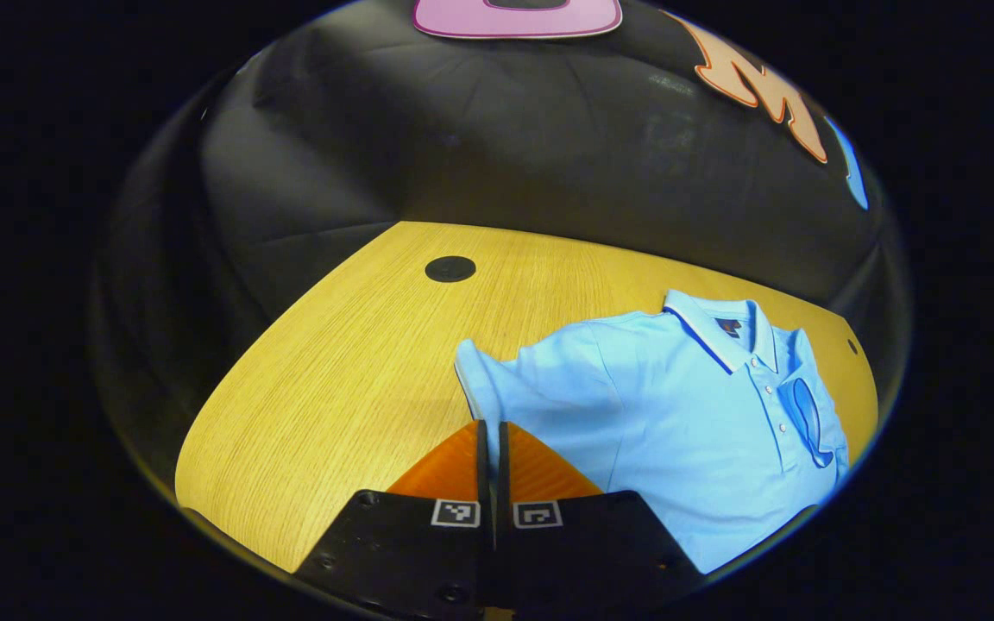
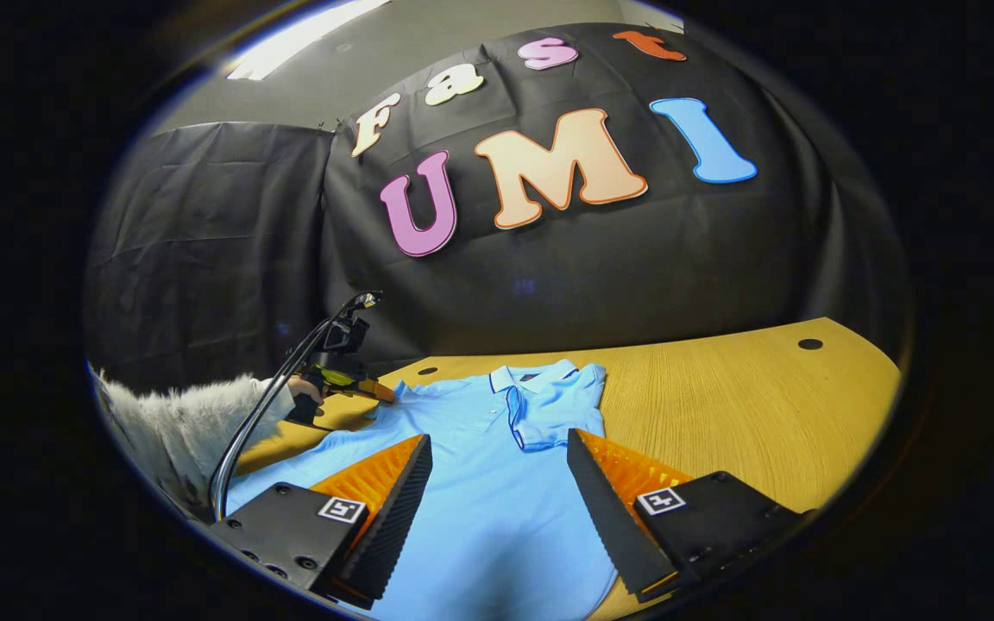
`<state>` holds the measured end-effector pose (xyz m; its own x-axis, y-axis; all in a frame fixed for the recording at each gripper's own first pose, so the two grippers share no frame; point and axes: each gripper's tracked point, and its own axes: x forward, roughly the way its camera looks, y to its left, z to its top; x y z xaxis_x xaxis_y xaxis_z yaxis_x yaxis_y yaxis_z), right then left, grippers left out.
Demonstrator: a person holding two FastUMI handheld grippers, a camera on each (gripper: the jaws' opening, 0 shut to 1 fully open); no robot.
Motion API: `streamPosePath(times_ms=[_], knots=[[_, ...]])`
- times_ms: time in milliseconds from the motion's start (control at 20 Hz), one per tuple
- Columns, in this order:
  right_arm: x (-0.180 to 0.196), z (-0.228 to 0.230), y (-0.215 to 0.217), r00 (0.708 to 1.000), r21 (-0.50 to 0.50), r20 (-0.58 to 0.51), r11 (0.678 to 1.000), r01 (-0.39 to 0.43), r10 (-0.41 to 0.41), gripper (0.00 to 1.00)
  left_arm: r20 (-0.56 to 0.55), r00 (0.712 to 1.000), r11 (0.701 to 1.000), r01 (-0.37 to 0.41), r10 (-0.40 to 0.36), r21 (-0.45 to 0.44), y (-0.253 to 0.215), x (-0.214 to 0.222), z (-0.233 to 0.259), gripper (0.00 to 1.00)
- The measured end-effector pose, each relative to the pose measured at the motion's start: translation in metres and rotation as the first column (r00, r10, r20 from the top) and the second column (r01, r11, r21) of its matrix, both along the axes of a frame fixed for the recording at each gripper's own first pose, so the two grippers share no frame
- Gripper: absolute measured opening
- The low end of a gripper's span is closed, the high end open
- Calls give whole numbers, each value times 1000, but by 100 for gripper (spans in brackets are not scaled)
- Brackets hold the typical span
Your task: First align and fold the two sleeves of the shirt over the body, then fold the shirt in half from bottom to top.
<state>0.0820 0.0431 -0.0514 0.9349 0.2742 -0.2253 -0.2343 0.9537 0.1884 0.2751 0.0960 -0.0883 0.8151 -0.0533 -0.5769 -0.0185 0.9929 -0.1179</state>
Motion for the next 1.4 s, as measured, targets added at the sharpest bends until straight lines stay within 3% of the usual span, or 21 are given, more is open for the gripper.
streamPosePath(times_ms=[300,550,750,950,1200,1350,1400], knots=[[0,-3,0,1000,1,-8,1000,3,-3,98,67,997,998,49,-47,-32,-28,-1,46,0],[-1,0,1,1000,0,-1,1000,0,0,98,107,985,989,142,-136,-41,-91,4,85,0],[-1,1,2,1000,-5,3,1000,0,0,98,76,968,967,245,-240,-76,-169,0,81,0],[-1,2,3,1000,12,6,1000,-1,1,98,28,951,950,308,-307,-52,-221,-5,61,0],[4,-3,4,1000,21,7,1000,-8,8,98,5,942,941,336,-336,-41,-252,-5,45,1],[4,-2,4,1000,27,9,1000,-12,12,98,-4,937,935,349,-350,-60,-261,-9,44,7],[3,-2,4,1000,28,9,1000,-12,12,98,-11,935,934,352,-354,-63,-262,-13,45,14]])
